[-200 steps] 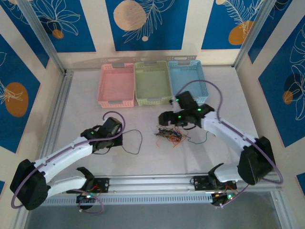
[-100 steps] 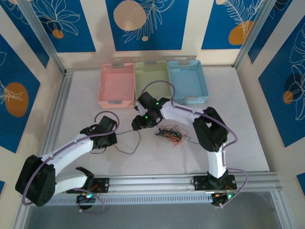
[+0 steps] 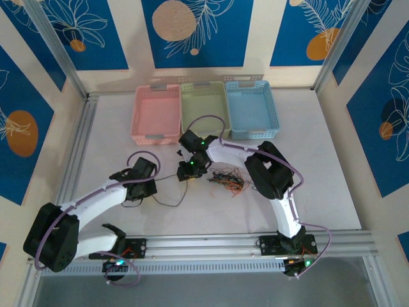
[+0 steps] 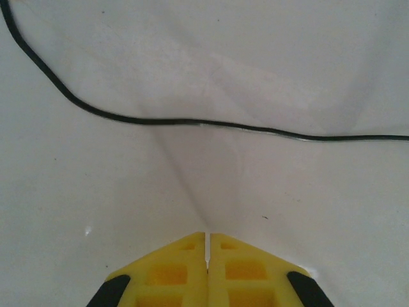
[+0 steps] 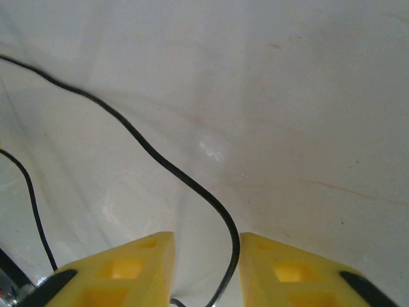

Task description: Untangle the cables

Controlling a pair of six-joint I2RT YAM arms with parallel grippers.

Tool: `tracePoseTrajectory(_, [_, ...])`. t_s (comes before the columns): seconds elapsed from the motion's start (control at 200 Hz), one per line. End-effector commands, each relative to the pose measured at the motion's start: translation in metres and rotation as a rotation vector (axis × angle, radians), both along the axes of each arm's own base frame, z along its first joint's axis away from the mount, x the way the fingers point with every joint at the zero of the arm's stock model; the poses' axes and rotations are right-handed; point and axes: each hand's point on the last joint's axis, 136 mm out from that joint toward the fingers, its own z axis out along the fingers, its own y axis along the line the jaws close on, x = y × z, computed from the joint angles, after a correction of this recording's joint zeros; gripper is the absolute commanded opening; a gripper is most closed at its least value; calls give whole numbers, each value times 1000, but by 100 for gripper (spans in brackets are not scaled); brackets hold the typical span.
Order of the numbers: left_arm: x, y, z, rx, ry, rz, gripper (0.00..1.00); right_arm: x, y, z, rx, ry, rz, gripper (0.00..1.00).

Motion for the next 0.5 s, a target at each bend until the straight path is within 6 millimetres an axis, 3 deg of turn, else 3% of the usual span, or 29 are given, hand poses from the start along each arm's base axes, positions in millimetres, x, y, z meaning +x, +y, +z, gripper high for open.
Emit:
tracePoseTrajectory(0.0, [0,4,-3,1,-1,21,0,-7,3,-5,12,28,9,25])
tracePoseTrajectory(0.15, [0,2,1,-23,-27,6,0,-4,8,9,58,-17,23,0])
tracePoseTrajectory(0.33, [-5,5,8,-38,-52,9,0,4,0,54,126,-161,20,0])
tracePoseTrajectory(0.495, [-9,7,16,-48,-72,9,0,13,-19,87,196,-238,-42,0])
